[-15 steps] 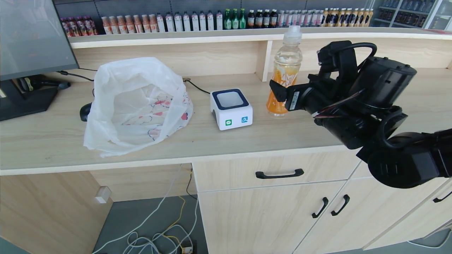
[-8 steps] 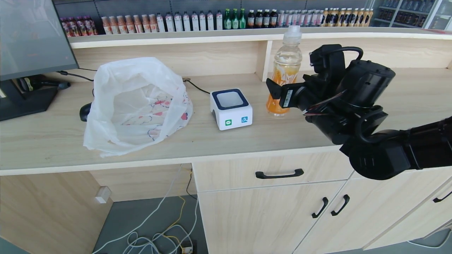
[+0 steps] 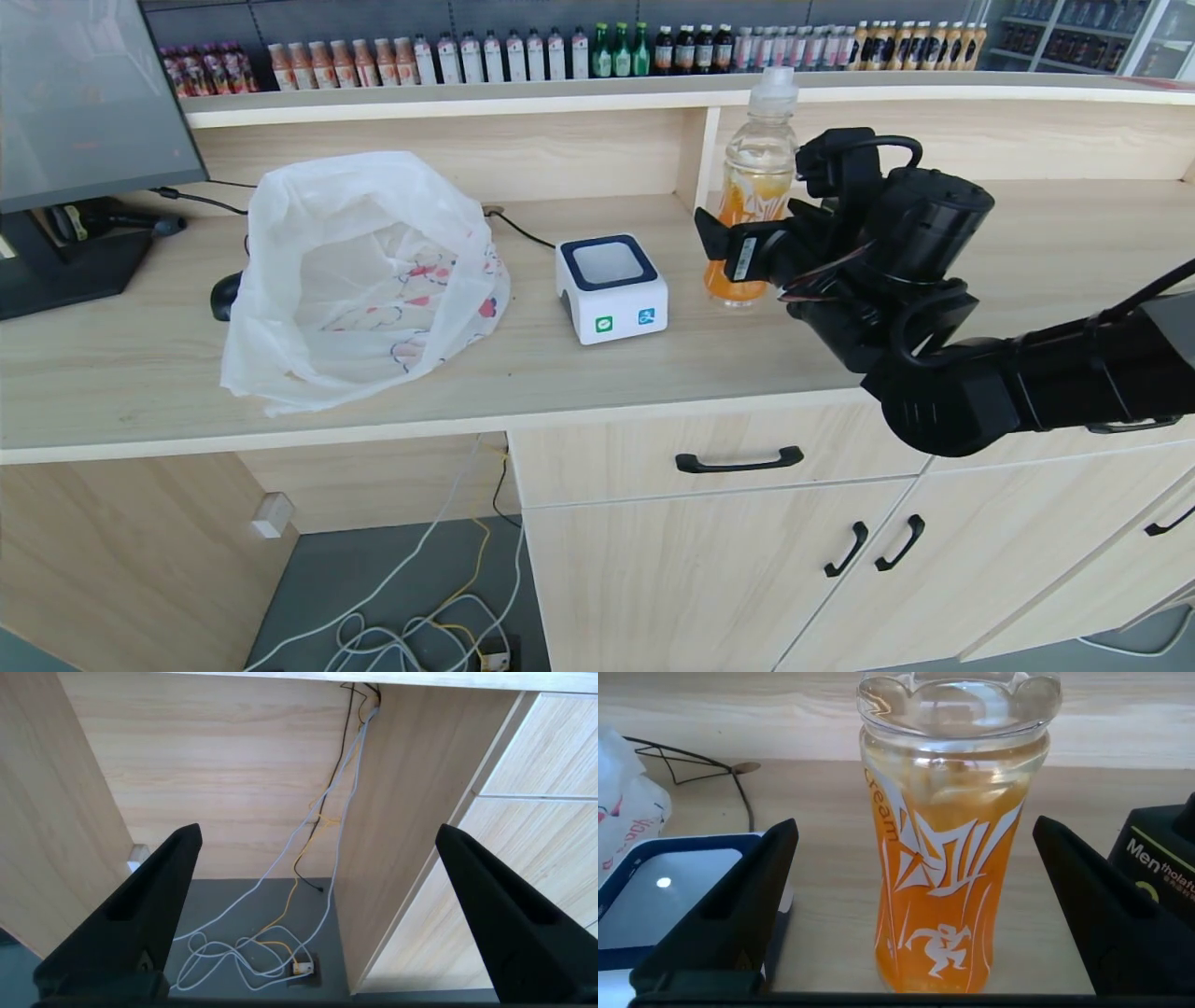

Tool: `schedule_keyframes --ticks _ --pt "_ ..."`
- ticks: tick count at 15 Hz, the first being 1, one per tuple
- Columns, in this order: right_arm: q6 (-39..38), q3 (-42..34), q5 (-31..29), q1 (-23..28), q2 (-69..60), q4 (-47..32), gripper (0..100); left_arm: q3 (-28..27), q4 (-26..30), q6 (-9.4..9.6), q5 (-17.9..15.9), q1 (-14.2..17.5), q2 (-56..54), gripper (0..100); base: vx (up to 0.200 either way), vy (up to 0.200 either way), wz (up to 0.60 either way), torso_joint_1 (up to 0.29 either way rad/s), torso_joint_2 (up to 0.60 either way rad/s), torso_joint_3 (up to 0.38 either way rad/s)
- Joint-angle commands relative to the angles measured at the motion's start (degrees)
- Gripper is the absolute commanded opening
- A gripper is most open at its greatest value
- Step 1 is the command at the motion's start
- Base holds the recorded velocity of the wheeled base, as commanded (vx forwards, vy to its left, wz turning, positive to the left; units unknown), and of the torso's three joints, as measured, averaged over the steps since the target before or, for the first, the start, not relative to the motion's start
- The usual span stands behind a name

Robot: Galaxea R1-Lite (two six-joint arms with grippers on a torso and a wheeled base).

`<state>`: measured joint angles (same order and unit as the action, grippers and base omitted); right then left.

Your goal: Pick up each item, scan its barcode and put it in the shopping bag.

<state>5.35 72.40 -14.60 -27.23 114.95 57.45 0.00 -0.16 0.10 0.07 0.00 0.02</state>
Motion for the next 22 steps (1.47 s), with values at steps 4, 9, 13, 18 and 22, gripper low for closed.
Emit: schedule_keyframes --ticks 4,9,13,18,22 --pt "0.0 3.4 0.3 0.6 3.0 0.0 100 0.0 0.0 -0.01 0.0 0.0 0.0 100 0.000 0.000 0.00 0.000 0.00 0.000" --pt "-0.1 9.1 0.7 1.0 6.4 -0.2 100 0.0 0.0 -0.01 0.0 0.0 0.0 100 0.000 0.000 0.00 0.000 0.00 0.000" --pt "-0.1 13.5 1.5 1.7 8.5 -0.6 100 0.0 0.0 -0.01 0.0 0.0 0.0 100 0.000 0.000 0.00 0.000 0.00 0.000" --pt "-0.1 15.5 2.5 2.2 9.0 -2.1 100 0.0 0.0 -0.01 0.0 0.0 0.0 100 0.000 0.000 0.00 0.000 0.00 0.000" --pt "-0.1 18.7 2.6 2.5 10.3 -2.8 100 0.0 0.0 -0.01 0.0 0.0 0.0 100 0.000 0.000 0.00 0.000 0.00 0.000"
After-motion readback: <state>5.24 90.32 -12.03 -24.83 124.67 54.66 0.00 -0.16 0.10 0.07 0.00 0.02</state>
